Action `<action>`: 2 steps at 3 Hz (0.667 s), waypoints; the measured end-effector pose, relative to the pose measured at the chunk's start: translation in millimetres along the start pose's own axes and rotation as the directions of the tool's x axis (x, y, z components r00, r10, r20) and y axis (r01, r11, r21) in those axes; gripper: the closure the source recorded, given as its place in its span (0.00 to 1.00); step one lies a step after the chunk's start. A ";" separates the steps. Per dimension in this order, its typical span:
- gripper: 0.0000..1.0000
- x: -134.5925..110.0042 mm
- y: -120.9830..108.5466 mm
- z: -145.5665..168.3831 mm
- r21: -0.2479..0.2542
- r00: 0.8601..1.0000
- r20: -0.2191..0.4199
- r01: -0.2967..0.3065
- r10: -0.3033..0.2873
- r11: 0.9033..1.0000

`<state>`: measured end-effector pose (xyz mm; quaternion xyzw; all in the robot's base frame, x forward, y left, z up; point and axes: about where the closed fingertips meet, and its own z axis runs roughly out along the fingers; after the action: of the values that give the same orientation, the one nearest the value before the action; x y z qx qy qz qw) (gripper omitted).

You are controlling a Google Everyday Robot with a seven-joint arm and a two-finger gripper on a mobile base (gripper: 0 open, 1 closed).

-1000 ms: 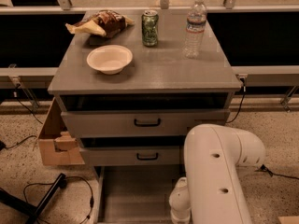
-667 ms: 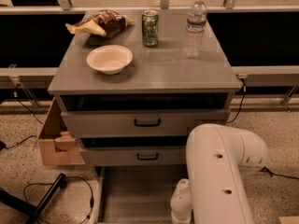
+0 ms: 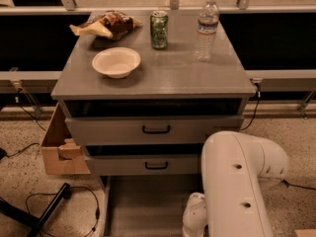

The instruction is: Open bottom drawer

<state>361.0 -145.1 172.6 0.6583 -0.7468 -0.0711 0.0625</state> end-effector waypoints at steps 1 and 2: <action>1.00 0.0 -0.1 0.0 0.000 1.000 0.000 0.000 0.000 1.000; 1.00 0.0 -0.1 0.0 0.000 1.000 0.000 0.000 0.000 1.000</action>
Offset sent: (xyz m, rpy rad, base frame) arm -0.4453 -0.1083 0.0440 -0.0216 -0.2422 -0.2437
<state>361.1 -145.2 172.6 0.6583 -0.7468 -0.0711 0.0625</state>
